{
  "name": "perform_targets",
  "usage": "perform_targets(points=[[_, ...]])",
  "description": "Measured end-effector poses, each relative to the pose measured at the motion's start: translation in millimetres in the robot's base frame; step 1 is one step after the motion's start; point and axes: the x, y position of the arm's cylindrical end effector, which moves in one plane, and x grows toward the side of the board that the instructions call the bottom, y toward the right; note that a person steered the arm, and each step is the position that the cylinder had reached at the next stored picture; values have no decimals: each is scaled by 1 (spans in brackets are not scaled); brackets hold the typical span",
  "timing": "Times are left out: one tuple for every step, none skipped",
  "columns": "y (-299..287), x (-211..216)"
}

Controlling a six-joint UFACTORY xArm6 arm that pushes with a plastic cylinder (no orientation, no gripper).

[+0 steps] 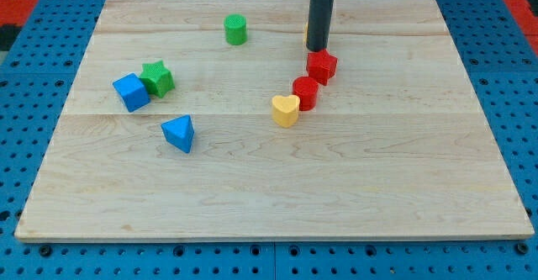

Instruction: Put the yellow heart at the bottom left side of red circle

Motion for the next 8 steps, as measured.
perform_targets(points=[[-1,-16],[-39,-4],[-76,8],[-78,28],[-67,71],[-62,99],[-60,129],[-57,151]])
